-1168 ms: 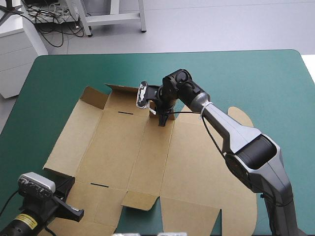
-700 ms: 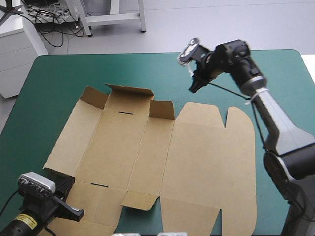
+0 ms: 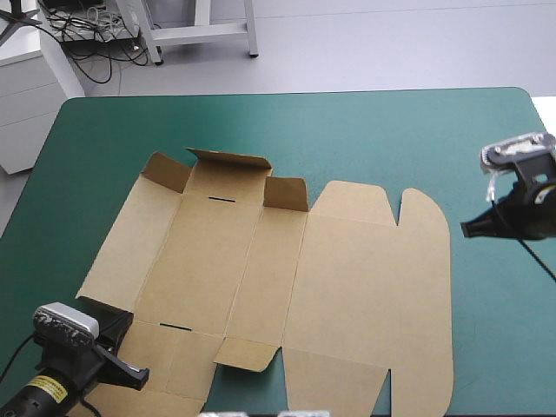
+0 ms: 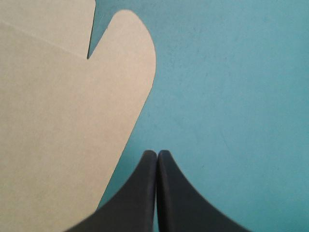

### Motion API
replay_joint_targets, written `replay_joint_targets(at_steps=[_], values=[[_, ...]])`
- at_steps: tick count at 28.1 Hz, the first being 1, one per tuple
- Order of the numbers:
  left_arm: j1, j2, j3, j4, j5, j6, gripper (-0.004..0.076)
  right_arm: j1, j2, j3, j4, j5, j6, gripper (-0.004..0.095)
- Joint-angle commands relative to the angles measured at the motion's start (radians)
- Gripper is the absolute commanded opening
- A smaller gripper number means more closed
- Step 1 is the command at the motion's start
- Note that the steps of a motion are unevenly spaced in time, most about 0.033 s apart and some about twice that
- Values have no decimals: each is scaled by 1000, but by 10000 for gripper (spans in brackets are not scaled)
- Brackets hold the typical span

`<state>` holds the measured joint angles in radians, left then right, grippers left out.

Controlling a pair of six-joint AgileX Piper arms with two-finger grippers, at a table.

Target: Fold the box

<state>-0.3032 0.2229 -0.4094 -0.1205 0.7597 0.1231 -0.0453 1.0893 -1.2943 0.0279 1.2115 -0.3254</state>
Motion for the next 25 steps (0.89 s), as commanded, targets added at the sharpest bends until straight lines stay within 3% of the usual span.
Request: replay_joint_targets(at_steps=[1, 9, 15, 21, 25], values=[[0, 81, -72, -11, -60, -11, -10, -17, -159, 161, -7, -81, 26, -19], [0, 385, -316, -3, 29, -13, -10, -17, -272, 398, 13, -78, 74, -20], [17, 688, -592, 74, 25, -18, -10, -17, -276, 459, 49, -101, 60, -20], [241, 909, -852, 22, 112, 68, -8, -17, -276, 460, 74, -136, 60, -20], [493, 1017, -977, -166, 226, 216, -8, -17, -276, 460, 82, -144, 60, -20]])
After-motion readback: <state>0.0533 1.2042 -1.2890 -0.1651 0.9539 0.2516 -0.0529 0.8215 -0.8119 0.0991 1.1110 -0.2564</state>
